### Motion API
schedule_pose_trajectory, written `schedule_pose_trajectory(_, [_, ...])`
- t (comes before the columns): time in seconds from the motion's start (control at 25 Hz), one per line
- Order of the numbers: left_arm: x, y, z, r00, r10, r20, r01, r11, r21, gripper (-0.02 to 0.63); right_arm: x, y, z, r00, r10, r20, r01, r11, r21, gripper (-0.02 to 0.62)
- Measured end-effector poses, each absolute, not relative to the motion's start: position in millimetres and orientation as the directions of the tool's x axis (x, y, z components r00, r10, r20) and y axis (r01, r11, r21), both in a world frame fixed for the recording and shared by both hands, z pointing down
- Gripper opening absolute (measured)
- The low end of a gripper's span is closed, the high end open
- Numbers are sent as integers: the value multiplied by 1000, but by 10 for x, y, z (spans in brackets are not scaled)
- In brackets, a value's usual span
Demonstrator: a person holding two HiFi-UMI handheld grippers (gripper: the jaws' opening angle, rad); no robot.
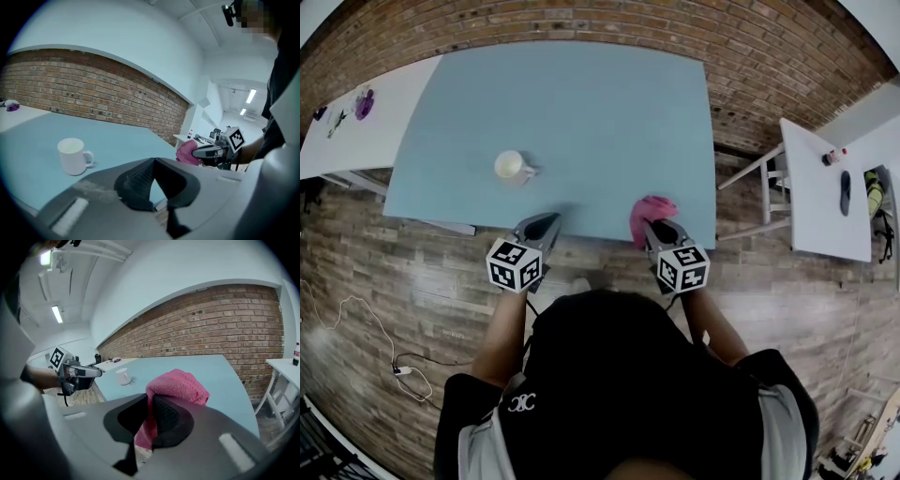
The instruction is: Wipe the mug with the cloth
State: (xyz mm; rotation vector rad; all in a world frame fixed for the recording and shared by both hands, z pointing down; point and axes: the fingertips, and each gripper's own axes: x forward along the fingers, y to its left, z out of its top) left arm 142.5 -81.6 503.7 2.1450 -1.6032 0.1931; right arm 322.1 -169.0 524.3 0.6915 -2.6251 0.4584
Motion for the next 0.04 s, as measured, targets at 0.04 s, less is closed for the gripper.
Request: schedule_pose_trajectory(0.04, [1433, -807, 5039, 314, -874, 371, -936, -220, 274, 5, 3230, -1686, 5238, -804, -399, 440, -524, 825, -210, 35])
